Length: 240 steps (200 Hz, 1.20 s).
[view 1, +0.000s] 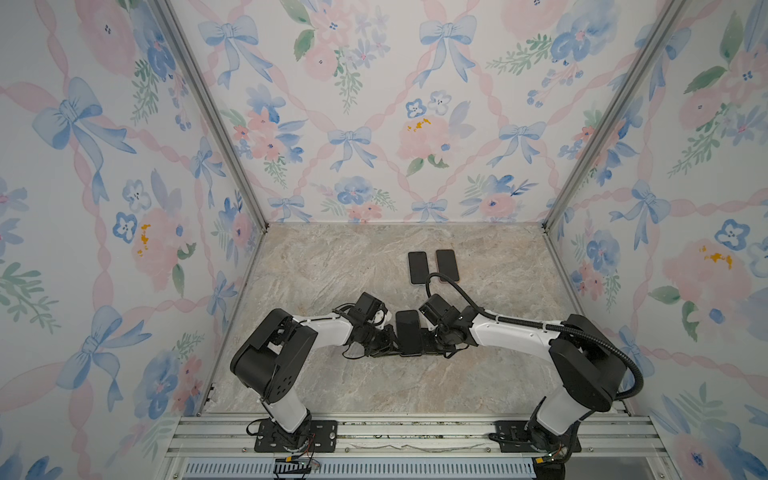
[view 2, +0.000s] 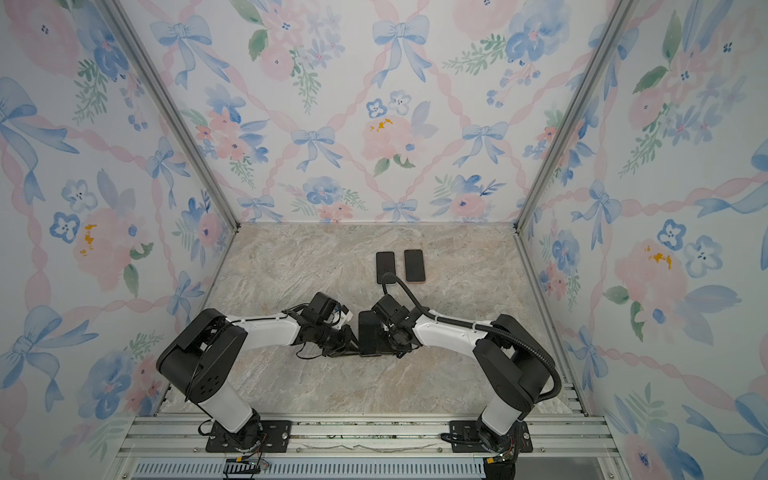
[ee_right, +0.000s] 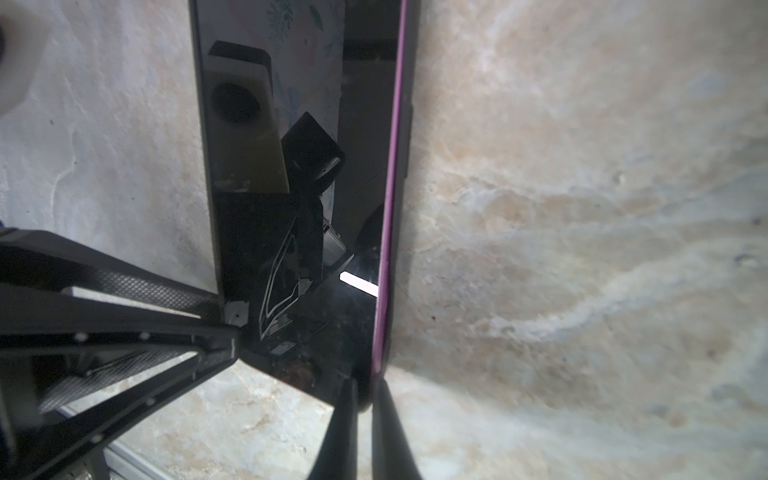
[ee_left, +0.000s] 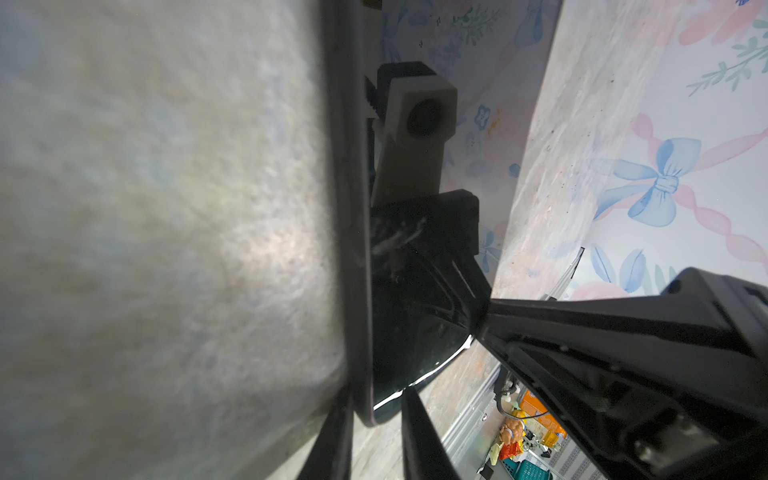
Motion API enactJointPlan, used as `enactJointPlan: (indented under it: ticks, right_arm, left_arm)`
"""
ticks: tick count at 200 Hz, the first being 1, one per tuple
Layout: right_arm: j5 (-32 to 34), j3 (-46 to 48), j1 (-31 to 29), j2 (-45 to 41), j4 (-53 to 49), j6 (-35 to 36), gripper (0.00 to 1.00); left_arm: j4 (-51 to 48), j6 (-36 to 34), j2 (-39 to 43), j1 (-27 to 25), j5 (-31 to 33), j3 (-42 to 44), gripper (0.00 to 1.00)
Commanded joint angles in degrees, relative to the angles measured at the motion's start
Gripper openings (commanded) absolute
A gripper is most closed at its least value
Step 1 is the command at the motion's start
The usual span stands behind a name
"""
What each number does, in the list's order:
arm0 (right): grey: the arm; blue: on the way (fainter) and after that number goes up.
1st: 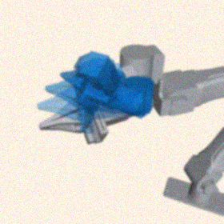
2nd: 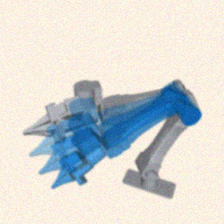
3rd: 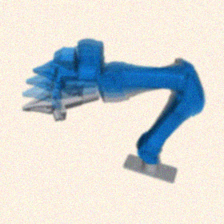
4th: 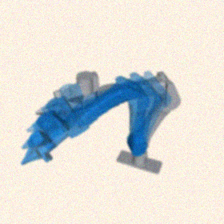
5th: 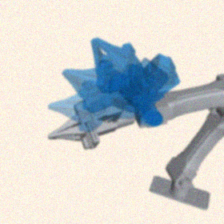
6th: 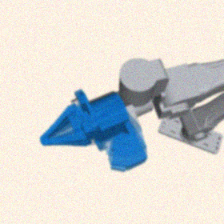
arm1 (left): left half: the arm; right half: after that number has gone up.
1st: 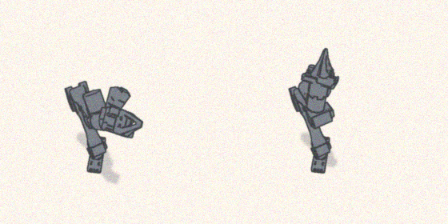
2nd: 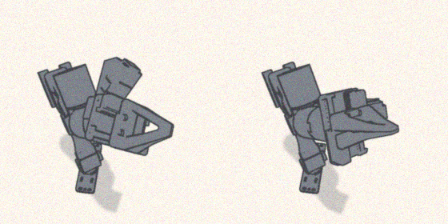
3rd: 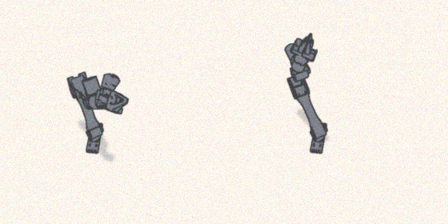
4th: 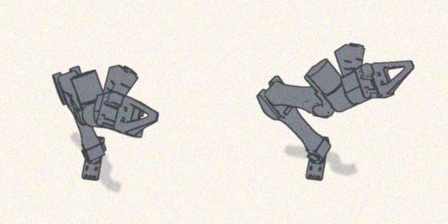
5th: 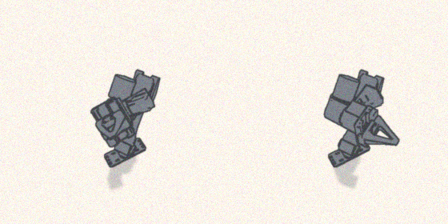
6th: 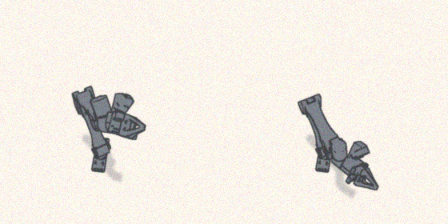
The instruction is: Put the phone into the phone case
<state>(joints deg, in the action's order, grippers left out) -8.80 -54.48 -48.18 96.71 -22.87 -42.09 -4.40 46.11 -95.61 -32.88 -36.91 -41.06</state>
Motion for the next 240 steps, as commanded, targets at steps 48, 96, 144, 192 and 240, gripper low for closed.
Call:
enactJointPlan:
  ticks: [48,96,144,192,240]
  right_arm:
    - [-0.5,3.5,-4.4,9.4,4.3,0.4,0.08]
    - [0.6,3.3,-3.8,7.2,2.6,1.5,0.08]
    - [1.9,-0.2,-1.2,1.8,-2.8,5.3,0.17]
    - [1.1,-0.9,1.0,0.8,-3.6,7.8,0.22]
    - [-0.5,0.9,0.1,2.9,-1.0,7.0,0.17]
  left_arm:
    - [0.1,-1.4,-2.0,-0.5,-0.3,-0.7,0.22]
    - [-1.3,-1.5,-0.5,0.2,1.3,-0.7,0.22]
    - [-7.3,-4.0,0.4,0.9,6.2,-2.5,0.33]
    - [-7.3,-4.4,-0.2,0.9,6.4,-1.9,0.32]
    - [-7.3,-4.7,-1.4,1.1,5.7,-2.2,0.29]
